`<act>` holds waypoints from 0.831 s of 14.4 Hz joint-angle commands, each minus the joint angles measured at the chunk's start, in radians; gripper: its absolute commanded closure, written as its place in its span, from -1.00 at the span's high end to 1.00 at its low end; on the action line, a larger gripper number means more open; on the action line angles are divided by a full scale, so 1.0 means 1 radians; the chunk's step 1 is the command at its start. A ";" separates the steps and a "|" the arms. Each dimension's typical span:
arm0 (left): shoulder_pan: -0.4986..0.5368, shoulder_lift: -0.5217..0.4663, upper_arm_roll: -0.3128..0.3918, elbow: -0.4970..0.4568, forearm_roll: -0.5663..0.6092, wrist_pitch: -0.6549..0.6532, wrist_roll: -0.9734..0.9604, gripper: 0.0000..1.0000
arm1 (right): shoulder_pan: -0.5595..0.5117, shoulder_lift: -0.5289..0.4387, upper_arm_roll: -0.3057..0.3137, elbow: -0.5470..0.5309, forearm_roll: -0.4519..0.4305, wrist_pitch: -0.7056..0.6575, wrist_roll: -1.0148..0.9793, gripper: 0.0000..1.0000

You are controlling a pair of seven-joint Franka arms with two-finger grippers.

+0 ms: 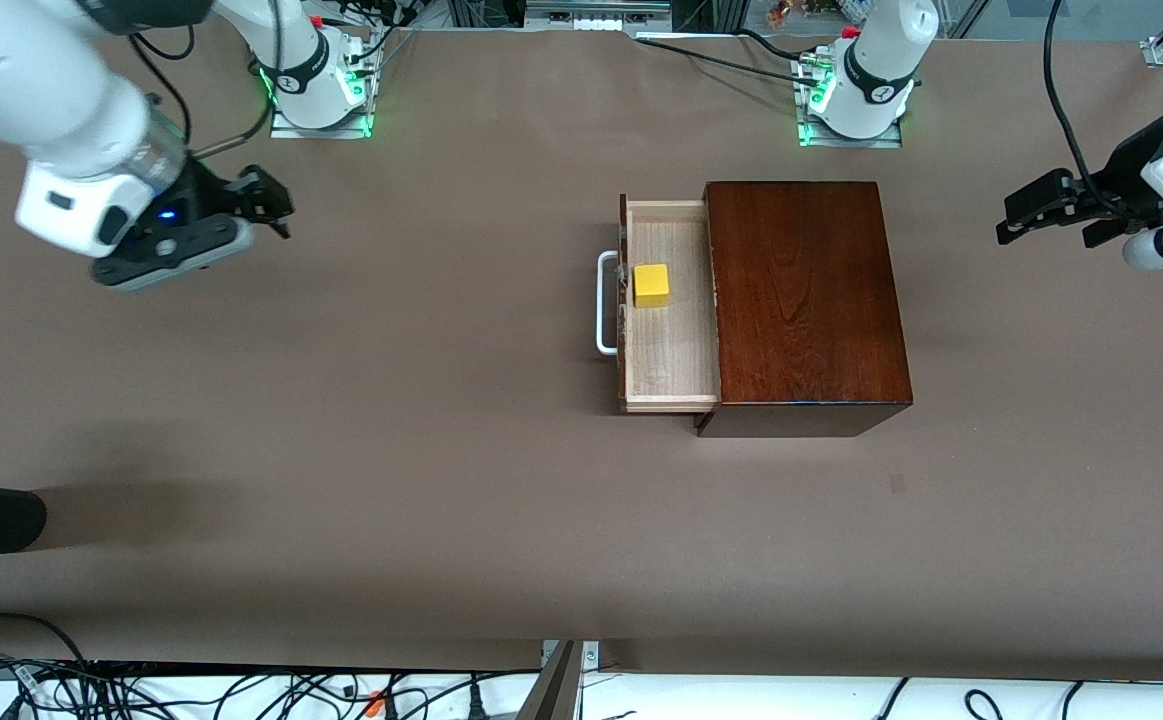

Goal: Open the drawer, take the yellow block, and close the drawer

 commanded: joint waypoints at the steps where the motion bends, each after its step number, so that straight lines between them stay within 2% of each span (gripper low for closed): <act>1: -0.015 -0.030 0.004 -0.070 -0.002 0.070 0.017 1.00 | 0.049 0.012 -0.003 0.019 -0.021 0.005 -0.011 1.00; 5: -0.009 -0.027 -0.017 -0.084 -0.002 0.099 0.016 1.00 | 0.157 0.072 0.010 0.022 -0.012 0.026 -0.015 1.00; 8: 0.006 -0.027 -0.032 -0.081 -0.002 0.097 0.017 1.00 | 0.265 0.110 0.041 0.042 -0.018 0.113 -0.043 1.00; 12: 0.006 -0.027 -0.032 -0.080 -0.002 0.094 0.016 1.00 | 0.299 0.268 0.096 0.196 0.037 0.135 -0.239 1.00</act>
